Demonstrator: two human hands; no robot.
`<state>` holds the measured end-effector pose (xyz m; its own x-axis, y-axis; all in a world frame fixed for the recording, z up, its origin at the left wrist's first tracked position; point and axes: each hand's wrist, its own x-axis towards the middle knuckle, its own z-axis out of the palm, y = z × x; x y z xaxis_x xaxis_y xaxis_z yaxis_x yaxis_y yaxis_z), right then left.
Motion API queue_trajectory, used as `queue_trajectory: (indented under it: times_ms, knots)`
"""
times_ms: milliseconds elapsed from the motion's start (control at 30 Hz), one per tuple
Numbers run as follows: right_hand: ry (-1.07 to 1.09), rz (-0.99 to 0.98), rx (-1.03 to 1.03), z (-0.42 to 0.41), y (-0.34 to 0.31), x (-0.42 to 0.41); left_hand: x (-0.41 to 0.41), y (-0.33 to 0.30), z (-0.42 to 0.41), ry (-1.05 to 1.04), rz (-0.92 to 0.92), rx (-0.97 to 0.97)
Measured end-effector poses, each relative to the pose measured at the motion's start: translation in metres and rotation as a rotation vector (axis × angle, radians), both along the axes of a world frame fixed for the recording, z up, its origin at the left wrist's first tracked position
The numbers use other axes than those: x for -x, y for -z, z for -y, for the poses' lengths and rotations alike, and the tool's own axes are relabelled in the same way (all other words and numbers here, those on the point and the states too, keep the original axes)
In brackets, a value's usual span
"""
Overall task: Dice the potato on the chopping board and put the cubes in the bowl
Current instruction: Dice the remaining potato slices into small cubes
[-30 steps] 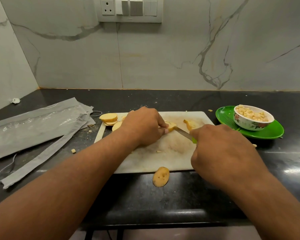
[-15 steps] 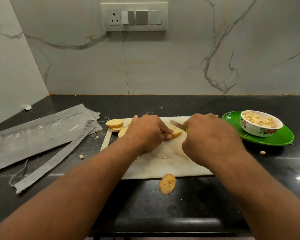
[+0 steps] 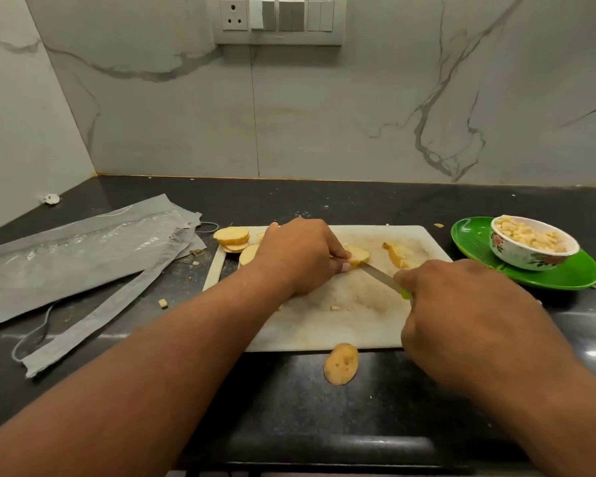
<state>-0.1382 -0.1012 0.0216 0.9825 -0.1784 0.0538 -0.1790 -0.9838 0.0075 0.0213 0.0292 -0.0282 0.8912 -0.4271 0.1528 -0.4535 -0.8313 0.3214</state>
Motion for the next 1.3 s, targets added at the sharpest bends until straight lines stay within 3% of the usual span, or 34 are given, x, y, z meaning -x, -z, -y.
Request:
queue_trajectory:
  times_ms: [500,700,1033,1300]
  knots:
    - [0.010,0.182,0.004,-0.010,-0.012,-0.040,-0.005,0.000,-0.003,-0.085,-0.060,0.055]
    - [-0.002,0.143,-0.008,-0.017,0.007,-0.054,-0.006,0.002,-0.006,-0.076,-0.044,0.061]
    - [0.011,0.017,0.014,-0.008,-0.008,0.002,-0.009,0.003,-0.005,-0.087,0.003,0.051]
    - [-0.005,0.178,0.010,-0.018,0.003,-0.049,-0.001,-0.001,-0.010,-0.098,0.000,0.051]
